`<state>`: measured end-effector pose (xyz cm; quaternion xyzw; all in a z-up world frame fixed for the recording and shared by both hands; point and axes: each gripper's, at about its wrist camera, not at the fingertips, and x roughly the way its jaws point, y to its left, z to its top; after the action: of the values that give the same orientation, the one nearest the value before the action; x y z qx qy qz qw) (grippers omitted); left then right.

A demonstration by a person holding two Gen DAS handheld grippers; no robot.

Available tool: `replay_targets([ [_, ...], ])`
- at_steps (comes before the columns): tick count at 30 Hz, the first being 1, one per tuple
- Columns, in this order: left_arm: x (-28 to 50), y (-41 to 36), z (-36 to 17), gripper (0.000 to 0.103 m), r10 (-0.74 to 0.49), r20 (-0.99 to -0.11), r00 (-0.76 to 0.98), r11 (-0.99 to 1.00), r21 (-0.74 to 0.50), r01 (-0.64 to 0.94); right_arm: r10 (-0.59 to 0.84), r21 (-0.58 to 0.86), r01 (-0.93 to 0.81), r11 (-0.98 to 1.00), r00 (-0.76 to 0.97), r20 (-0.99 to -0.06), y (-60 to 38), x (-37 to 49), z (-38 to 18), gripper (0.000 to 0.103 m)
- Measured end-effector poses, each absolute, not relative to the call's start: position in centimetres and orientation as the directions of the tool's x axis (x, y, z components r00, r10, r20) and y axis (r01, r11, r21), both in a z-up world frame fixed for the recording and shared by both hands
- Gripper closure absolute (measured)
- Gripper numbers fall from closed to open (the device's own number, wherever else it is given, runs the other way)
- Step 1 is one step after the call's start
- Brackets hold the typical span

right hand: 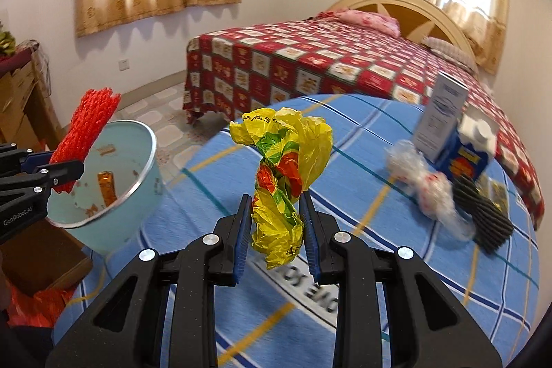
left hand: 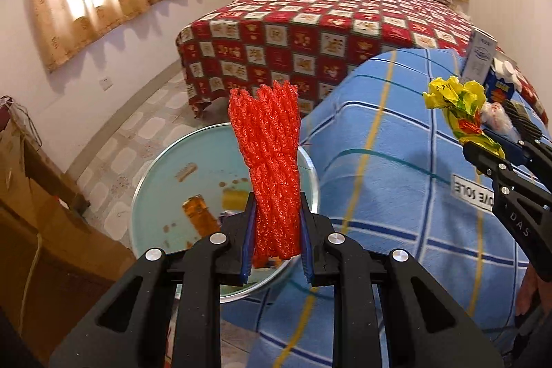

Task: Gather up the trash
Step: 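Carry the red mesh net and yellow-green wrapper in both tools over the bin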

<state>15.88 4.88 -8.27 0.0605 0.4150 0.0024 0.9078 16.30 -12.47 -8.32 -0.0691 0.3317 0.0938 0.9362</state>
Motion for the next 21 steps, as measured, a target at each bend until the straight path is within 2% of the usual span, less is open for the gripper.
replay_targets([
  [21, 14.6, 11.8, -8.3, 0.081, 0.165, -0.742, 0.650, 0.985, 0.154, -0.075, 0.216, -0.121, -0.368, 0.922, 0.748, -0.628, -4.2, 17.2, -8.2, 0.075],
])
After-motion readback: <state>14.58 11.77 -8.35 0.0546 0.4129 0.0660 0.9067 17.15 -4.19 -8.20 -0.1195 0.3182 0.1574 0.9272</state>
